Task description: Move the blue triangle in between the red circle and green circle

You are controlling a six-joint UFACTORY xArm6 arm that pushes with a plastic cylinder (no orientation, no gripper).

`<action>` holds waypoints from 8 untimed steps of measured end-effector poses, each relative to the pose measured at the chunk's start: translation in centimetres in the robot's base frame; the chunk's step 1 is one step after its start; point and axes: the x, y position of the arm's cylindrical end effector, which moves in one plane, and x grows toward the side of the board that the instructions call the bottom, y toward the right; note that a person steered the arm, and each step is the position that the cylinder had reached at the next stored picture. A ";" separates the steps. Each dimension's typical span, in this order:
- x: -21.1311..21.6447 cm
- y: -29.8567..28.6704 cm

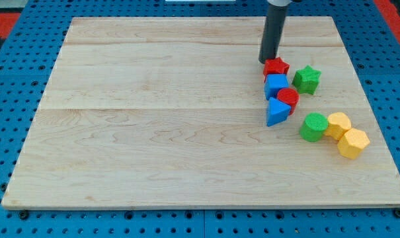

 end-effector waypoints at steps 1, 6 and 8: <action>0.0 1.7; -3.3 -3.0; 5.6 -10.1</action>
